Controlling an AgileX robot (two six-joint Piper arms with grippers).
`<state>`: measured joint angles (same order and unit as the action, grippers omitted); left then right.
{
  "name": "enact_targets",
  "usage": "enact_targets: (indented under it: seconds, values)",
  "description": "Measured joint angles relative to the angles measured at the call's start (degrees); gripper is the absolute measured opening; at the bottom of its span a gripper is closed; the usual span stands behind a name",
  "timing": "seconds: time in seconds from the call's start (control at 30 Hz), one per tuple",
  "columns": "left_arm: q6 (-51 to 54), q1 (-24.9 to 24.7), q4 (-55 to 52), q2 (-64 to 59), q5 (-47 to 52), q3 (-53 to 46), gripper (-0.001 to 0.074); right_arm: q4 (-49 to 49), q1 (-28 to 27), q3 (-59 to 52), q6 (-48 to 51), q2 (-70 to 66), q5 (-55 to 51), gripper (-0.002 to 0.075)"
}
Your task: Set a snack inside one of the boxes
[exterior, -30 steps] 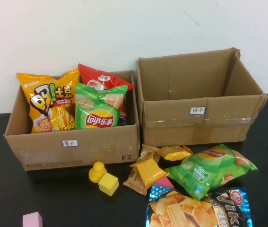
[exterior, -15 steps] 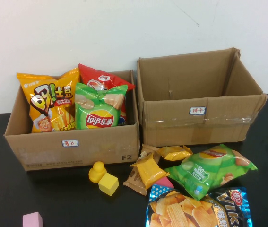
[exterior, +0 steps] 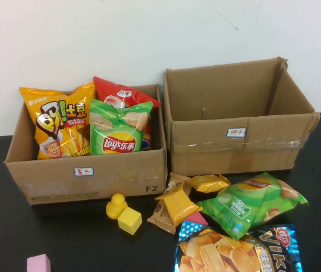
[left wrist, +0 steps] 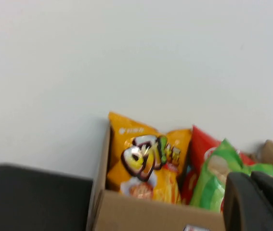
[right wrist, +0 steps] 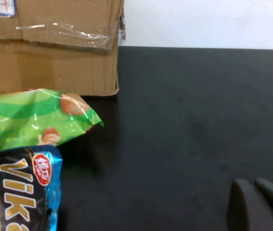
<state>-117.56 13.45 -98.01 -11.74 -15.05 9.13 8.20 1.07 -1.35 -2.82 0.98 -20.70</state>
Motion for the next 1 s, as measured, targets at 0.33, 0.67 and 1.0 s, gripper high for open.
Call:
enact_targets:
  seconds: [0.33, 0.67, 1.0]
  values:
    - [68.57, -4.15, 70.91, 8.56, 2.64, -8.33, -0.0002, 0.0, 0.0, 0.0, -0.09, 0.0, 0.0, 0.0001]
    - [108.51, -9.77, 102.78, 12.26, 27.6, -10.62, -0.0002, 0.0, 0.0, 0.0, -0.09, 0.0, 0.0, 0.0001]
    - [122.15, -9.77, 99.81, 12.26, 32.8, -10.62, -0.0002, 0.0, 0.0, 0.0, -0.09, 0.0, 0.0, 0.0001]
